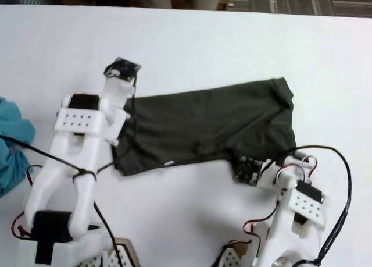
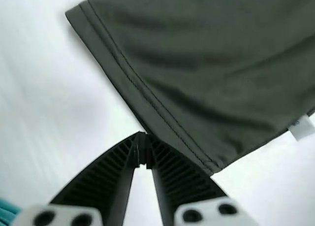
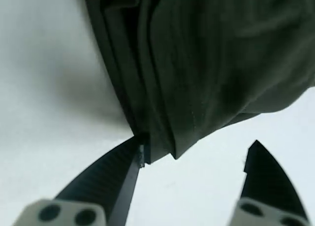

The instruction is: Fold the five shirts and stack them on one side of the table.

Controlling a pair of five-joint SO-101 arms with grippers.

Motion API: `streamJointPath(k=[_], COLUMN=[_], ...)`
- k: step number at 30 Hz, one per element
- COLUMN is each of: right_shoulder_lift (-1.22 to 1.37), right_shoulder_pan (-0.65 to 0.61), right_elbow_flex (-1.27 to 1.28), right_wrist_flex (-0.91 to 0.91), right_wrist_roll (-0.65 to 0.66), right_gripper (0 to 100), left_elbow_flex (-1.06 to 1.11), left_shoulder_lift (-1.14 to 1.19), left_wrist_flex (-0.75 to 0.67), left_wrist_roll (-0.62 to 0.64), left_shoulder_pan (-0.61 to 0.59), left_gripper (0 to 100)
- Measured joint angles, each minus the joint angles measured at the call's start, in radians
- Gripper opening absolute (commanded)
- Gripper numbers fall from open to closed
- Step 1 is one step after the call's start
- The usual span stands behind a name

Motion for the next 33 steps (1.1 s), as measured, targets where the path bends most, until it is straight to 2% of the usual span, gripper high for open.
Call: streamJointPath(k=[12, 18, 23, 28, 33], right_shoulder_lift=[0.000, 0.000, 0.009, 0.129, 0.299], right_shoulder_pan=[-0.048, -0.120, -0.137, -0.133, -0.095], right_elbow_flex=[0.068, 0.071, 0.071, 0.068, -0.028], right_wrist_flex=[-0.028, -0.107, -0.121, -0.207, -0.235], right_wrist_roll=[0.008, -0.097, -0.112, -0.112, -0.163], right_gripper=[31.3, 31.2, 31.2, 31.0, 18.6], left_elbow_flex=[0.000, 0.000, 0.000, 0.000, 0.000], left_shoulder_lift=[0.000, 0.000, 0.000, 0.000, 0.000], left_wrist_flex=[0.002, 0.008, 0.008, 0.008, 0.008], left_wrist_roll=[0.003, 0.003, 0.003, 0.003, 0.003], left_shoulder_pan=[-0.068, -0.074, -0.075, -0.075, -0.075], left_gripper=[3, 3, 3, 3, 3])
